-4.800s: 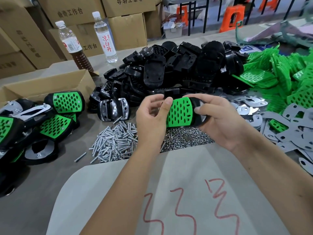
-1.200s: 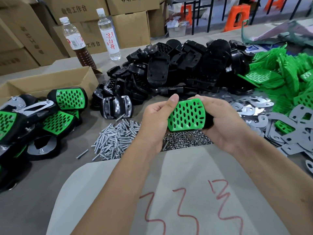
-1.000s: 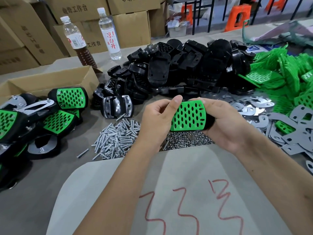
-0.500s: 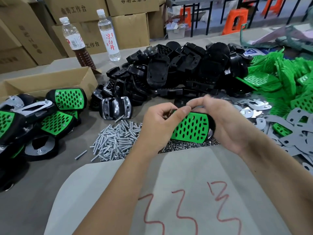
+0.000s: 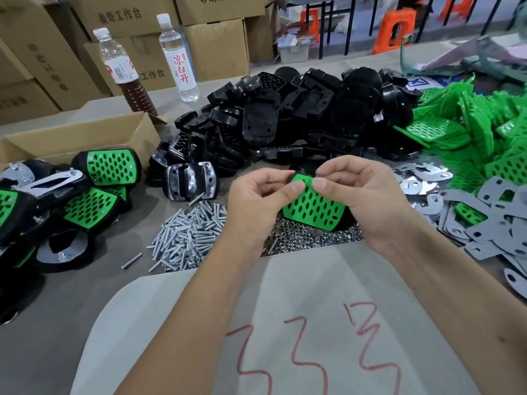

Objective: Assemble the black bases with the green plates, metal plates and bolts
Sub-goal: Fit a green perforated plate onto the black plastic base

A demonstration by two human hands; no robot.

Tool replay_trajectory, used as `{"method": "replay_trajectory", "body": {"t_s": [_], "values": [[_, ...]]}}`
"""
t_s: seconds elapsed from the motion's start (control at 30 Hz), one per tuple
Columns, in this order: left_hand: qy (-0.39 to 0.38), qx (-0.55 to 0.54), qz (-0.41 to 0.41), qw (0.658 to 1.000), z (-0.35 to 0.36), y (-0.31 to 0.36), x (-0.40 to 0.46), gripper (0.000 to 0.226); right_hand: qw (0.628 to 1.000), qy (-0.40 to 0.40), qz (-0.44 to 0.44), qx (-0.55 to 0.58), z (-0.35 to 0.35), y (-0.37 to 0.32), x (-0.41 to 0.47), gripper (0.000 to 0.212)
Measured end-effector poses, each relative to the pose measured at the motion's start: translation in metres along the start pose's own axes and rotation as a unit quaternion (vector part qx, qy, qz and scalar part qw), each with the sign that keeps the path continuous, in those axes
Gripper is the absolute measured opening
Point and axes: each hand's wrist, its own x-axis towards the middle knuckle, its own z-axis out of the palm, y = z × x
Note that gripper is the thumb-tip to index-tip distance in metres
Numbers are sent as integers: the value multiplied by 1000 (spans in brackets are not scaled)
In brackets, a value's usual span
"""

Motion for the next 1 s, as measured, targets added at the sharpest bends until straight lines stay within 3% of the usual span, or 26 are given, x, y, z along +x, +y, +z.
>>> {"method": "replay_trajectory", "body": {"t_s": [0.27,0.47,0.6,0.77,0.9,1.0], "values": [[-66,-75,-77,992,-16,6,2,27,997,-73,-12,13,0,1,0,19],[8,-42,-67,997,3,-3,2,20,997,60,-50,-19,6,7,3,21],[-8,-31,-82,996,9,-6,-1,20,989,133,-53,41,1,3,4,21],[6,-61,-85,994,5,-2,-1,17,996,64,-9,53,-3,2,3,18],[24,-3,-58,998,-1,0,3,13,995,-28,43,82,-12,-1,7,39],[35,-4,-48,998,-2,1,4,17,996,-35,18,79,-10,0,7,42]]}}
